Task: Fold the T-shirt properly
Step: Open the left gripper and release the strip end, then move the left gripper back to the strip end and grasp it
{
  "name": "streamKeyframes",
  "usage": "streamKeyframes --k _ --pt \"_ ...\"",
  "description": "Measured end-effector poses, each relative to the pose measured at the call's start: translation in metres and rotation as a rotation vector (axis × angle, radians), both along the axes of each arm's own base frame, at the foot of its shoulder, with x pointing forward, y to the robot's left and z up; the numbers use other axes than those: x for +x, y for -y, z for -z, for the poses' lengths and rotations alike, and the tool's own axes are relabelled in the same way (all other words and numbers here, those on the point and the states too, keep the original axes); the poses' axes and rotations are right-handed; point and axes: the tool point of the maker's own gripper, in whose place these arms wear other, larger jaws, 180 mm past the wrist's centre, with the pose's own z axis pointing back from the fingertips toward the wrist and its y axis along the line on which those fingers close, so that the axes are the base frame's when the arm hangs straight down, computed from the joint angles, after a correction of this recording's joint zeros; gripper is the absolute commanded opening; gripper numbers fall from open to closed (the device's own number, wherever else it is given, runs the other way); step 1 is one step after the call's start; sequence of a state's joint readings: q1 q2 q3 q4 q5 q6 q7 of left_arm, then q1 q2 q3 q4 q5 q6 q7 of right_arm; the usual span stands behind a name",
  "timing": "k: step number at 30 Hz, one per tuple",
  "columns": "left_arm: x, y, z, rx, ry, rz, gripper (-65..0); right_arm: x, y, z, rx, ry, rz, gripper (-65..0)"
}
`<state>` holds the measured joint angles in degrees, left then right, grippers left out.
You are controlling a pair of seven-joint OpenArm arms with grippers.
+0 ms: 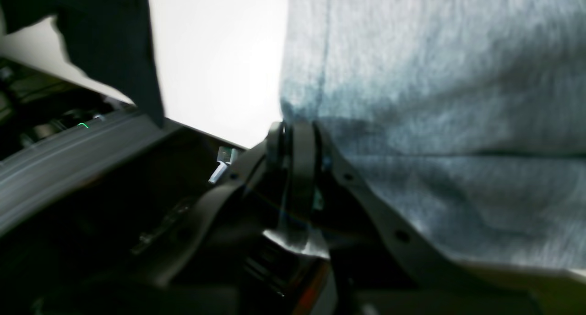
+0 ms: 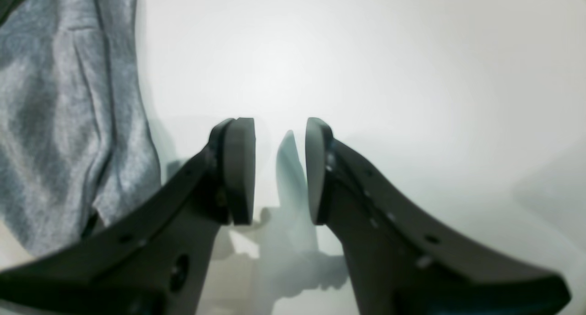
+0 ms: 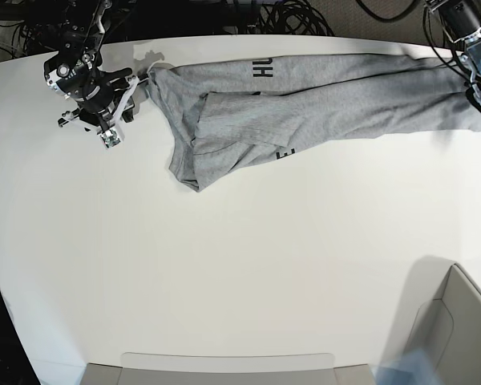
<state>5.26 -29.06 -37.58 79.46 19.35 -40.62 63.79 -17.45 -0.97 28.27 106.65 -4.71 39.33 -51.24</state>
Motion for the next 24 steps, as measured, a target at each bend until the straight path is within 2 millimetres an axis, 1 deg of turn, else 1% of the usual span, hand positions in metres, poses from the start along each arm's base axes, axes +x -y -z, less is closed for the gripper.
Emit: streamKeyframes --k 3,6,9,13,17,20,22,24 --pt "0.017 0.000 -0.005 0.066 0.013 0.016 -60.3 0.000 0.001 0.000 -0.003 0.001 -0.001 -45.9" --pt "0.027 0.003 -0.006 0.105 0.008 0.034 -60.3 0.000 0.001 0.000 -0.003 0.001 -0.001 -45.9" --pt "0.028 0.007 -0.003 0.134 -0.017 0.046 -60.3 0.000 0.002 0.000 -0.005 0.000 -0.002 -45.9" --pt "0.031 0.015 0.005 0.122 -0.010 0.070 -60.3 0.000 0.002 0.000 -0.006 0.000 -0.002 -45.9" --pt "0.027 0.015 0.007 0.118 -0.017 0.065 -60.0 0.000 0.002 0.000 -0.005 0.000 -0.002 -45.9" --pt "0.016 0.014 0.011 0.122 -0.045 0.078 -59.9 0.001 0.002 -0.001 -0.005 0.001 -0.002 -45.9" --pt "0.005 0.015 0.015 0.119 -0.084 0.064 -58.9 0.001 0.001 -0.001 -0.005 0.004 -0.002 -45.9" --pt "0.005 0.014 0.015 0.121 -0.084 0.066 -57.1 0.001 0.002 -0.001 -0.005 0.003 -0.002 -45.9"
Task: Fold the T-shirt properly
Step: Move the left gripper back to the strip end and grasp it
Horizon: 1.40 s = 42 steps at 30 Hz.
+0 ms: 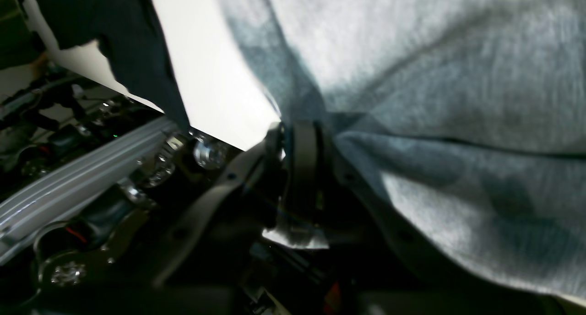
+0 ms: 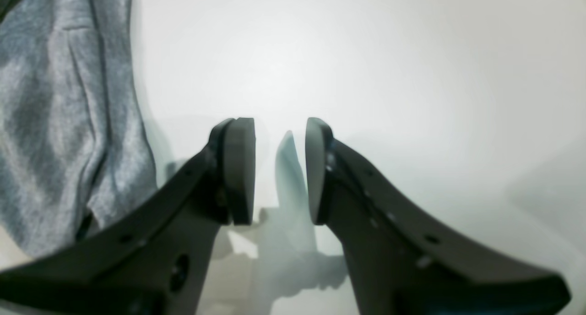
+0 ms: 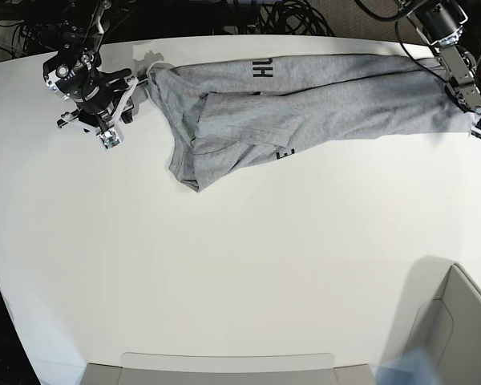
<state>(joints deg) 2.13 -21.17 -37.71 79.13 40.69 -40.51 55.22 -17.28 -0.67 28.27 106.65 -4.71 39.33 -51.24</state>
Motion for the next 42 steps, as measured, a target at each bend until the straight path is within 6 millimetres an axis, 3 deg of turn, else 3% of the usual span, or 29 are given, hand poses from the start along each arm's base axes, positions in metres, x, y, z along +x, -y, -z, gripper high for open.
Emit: streamKeyframes --k 7,14,21,27,32,35,38,42 --pt "0.003 -0.006 -0.012 0.068 -0.022 -0.010 -61.7 0.004 0.000 -0.002 0.001 0.011 0.000 -45.9" --pt "0.026 -0.017 -0.039 0.016 0.223 -0.143 -63.7 0.003 -0.001 -0.002 0.004 0.009 0.000 -45.9" --pt "0.012 -0.005 -0.020 -0.190 0.387 -0.304 -63.5 0.001 0.000 -0.001 0.001 0.003 0.000 -45.9" --pt "0.003 -0.029 -0.045 -0.337 0.581 -0.427 -59.3 0.001 0.000 -0.001 0.000 0.003 0.000 -45.9" --pt "-0.005 -0.023 -0.025 -0.555 0.693 -0.531 -55.8 0.001 0.000 -0.001 0.001 0.003 0.000 -45.9" --pt "-0.003 -0.009 0.000 -0.612 0.604 -0.538 -55.8 0.001 0.000 -0.001 0.001 0.003 0.000 -45.9" --pt "0.001 0.002 0.013 -0.596 0.495 -0.491 -55.0 0.001 0.000 -0.001 0.000 0.003 0.000 -45.9" --pt "0.002 -0.001 0.016 -0.523 0.393 -0.432 -55.3 0.001 0.000 0.000 -0.001 0.000 0.000 -45.9"
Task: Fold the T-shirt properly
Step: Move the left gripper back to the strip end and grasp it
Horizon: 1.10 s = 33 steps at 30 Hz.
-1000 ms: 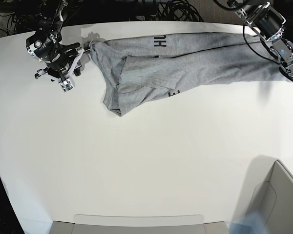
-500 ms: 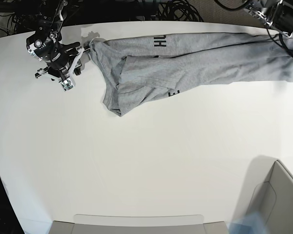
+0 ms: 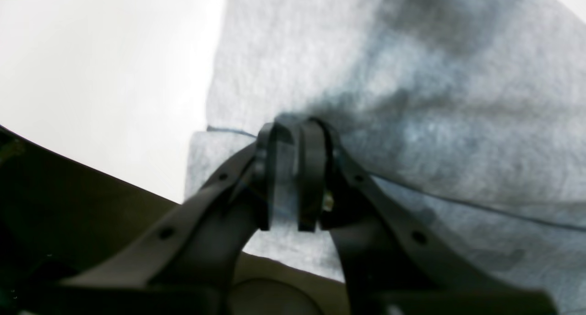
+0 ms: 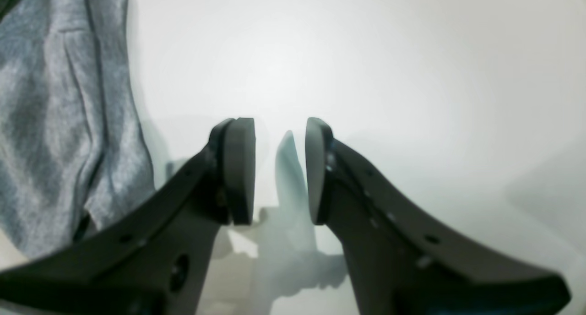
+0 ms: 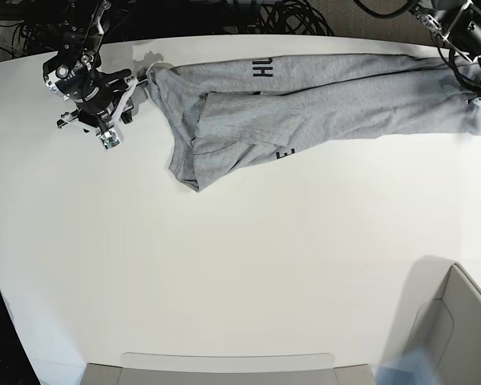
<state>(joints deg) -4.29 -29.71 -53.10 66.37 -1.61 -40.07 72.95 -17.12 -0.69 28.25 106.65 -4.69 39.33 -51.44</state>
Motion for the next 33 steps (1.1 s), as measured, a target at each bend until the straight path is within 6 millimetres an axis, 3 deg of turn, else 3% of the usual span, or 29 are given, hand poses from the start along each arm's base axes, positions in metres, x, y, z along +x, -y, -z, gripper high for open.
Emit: streamKeyframes --k 14,19,21,24,27,29,33 --pt "0.006 0.001 -0.002 0.000 -0.012 -0.003 -55.4 0.000 0.000 0.000 0.000 0.000 0.000 -45.9" --pt "0.006 -0.003 -0.005 -0.013 0.064 -0.061 -54.7 0.000 0.000 0.000 0.000 0.000 0.000 -45.9" --pt "0.001 -0.003 -0.003 -0.011 0.051 -0.068 -51.4 0.000 0.000 0.000 0.000 0.000 0.000 -45.9" --pt "-0.002 -0.003 -0.003 -0.006 0.044 -0.069 -40.7 0.000 0.000 0.000 -0.001 -0.001 0.000 -45.9" --pt "0.006 -0.008 -0.019 0.044 0.083 -0.058 -30.0 0.000 0.000 0.000 0.000 0.000 -0.001 -45.9" --pt "0.009 -0.014 -0.032 0.077 0.120 -0.065 -27.7 0.000 0.000 0.000 0.000 -0.001 -0.001 -45.9" --pt "-0.007 -0.022 -0.039 0.093 0.148 -0.138 -25.3 0.000 0.000 0.000 -0.001 0.000 -0.002 -45.9"
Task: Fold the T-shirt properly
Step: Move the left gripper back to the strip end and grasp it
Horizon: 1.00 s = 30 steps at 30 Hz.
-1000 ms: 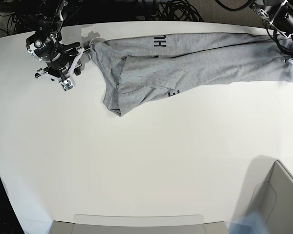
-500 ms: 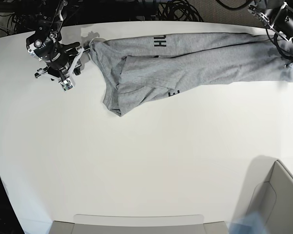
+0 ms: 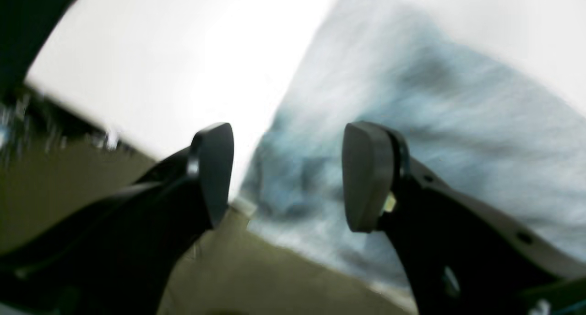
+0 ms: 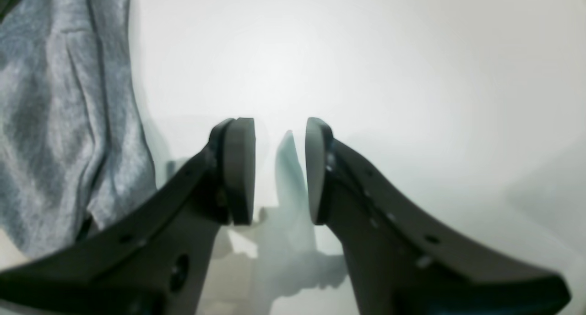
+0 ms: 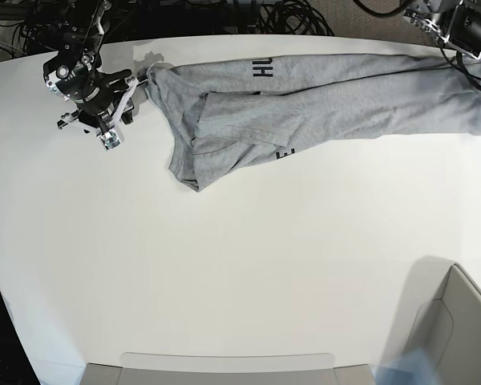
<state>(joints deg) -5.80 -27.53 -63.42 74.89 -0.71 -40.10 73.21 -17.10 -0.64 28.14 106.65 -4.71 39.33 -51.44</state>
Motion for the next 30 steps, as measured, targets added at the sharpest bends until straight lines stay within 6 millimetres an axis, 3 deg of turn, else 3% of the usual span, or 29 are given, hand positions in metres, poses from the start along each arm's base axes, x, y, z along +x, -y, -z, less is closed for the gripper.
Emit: streamKeyframes --k 4,8,11,16,26,30 --pt "-0.005 -0.005 -0.004 0.011 -0.004 -0.018 -24.2 0.000 0.000 0.000 0.000 0.000 0.000 -45.9" --pt "0.018 0.006 -0.005 -0.051 0.124 0.009 -24.3 0.001 0.001 0.000 -0.001 0.001 0.000 -45.9" --pt "0.014 0.013 0.010 -0.149 0.121 0.004 -24.3 0.001 0.001 0.000 -0.002 0.001 0.000 -45.9" --pt "-0.002 -0.020 0.017 -0.161 0.164 -0.072 -24.3 0.001 0.001 -0.001 -0.002 0.003 -0.001 -45.9" --pt "0.003 -0.022 0.046 -0.178 0.220 -0.068 -24.3 -0.003 0.000 0.008 0.009 -0.023 0.002 -45.9" --pt "0.008 -0.031 0.045 -0.187 0.282 -0.099 -24.3 -0.003 0.000 0.008 0.008 -0.022 0.002 -45.9"
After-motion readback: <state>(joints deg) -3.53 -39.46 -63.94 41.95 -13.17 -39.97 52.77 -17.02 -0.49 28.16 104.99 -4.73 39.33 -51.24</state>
